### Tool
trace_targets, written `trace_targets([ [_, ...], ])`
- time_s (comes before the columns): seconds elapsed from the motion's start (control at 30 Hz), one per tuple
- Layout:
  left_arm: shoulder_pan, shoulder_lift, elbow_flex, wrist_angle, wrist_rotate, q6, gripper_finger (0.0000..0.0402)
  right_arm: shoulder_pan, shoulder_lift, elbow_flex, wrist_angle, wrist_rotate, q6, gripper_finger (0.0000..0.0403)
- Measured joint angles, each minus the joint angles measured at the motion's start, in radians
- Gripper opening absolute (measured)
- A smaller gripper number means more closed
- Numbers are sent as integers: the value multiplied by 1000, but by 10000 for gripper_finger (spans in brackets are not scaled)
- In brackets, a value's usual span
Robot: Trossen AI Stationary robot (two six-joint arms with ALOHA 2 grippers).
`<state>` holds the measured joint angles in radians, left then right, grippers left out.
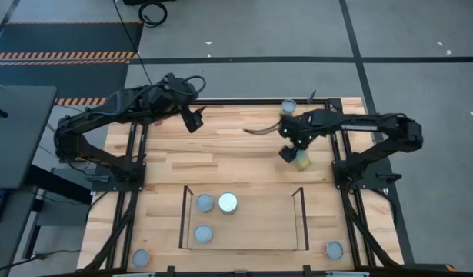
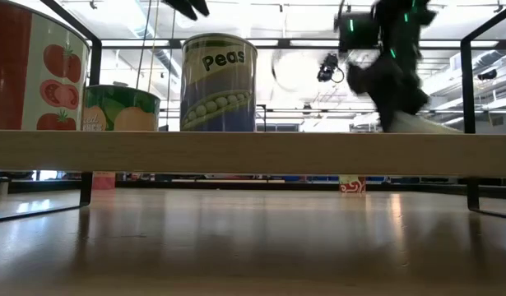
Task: Pick and place cans onto a shelf
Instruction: Put the canned carrots on the shelf
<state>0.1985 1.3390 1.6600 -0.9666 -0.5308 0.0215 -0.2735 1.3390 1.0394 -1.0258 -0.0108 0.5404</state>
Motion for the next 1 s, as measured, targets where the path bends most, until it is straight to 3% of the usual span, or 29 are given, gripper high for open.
trace_targets([
  [0.23,-84,-36,98,3,0,-71,352,121,-70,140,285,63,-48,321],
  [0.53,-170,-106,135,4,1,-169,352,442,-43,174,613,196,-101,321],
  [0.8,-234,-122,135,21,3,-360,352,710,95,174,877,345,-234,321],
  [1.0,-278,-107,134,33,3,-380,352,828,248,174,1057,420,-400,321],
])
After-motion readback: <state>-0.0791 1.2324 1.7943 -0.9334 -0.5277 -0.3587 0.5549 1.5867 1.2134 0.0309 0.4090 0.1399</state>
